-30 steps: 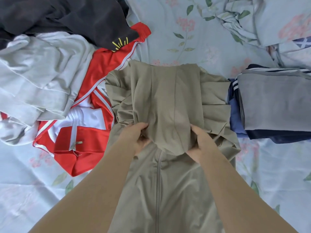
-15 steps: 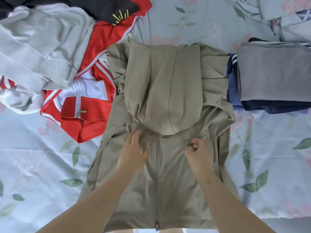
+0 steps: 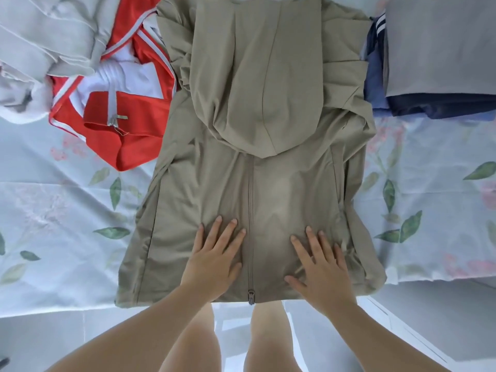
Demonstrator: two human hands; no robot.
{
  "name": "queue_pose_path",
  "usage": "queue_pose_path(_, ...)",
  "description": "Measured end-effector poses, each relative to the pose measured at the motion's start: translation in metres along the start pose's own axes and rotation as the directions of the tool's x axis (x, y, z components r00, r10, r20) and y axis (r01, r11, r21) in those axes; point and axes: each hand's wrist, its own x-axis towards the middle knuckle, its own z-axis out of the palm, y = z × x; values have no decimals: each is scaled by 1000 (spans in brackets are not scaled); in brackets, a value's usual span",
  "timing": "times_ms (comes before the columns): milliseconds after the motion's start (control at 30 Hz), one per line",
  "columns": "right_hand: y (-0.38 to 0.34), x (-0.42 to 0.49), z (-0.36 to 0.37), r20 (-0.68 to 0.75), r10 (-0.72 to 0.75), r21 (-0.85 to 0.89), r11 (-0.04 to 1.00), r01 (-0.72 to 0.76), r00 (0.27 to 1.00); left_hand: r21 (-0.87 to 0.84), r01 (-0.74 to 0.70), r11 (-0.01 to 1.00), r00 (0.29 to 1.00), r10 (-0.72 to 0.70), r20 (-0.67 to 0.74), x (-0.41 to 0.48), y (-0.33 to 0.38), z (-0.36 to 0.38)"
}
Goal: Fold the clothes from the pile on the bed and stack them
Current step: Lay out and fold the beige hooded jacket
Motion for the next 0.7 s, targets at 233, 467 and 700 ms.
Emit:
queue_pose_path(233,-2,-12,5,-6,-140,-82,987,139,990,93,-211,973,975,217,-52,-27,-2,5)
queue_pose_path(467,8,-15,4,58,-263,-234,934,270,963,231,-174,957,985,166,53,-48,-3,15)
queue_pose_path(700,22,-10,2,36,-355,-220,909,354,934,157,-270,950,963,269,29,-50,-22,1)
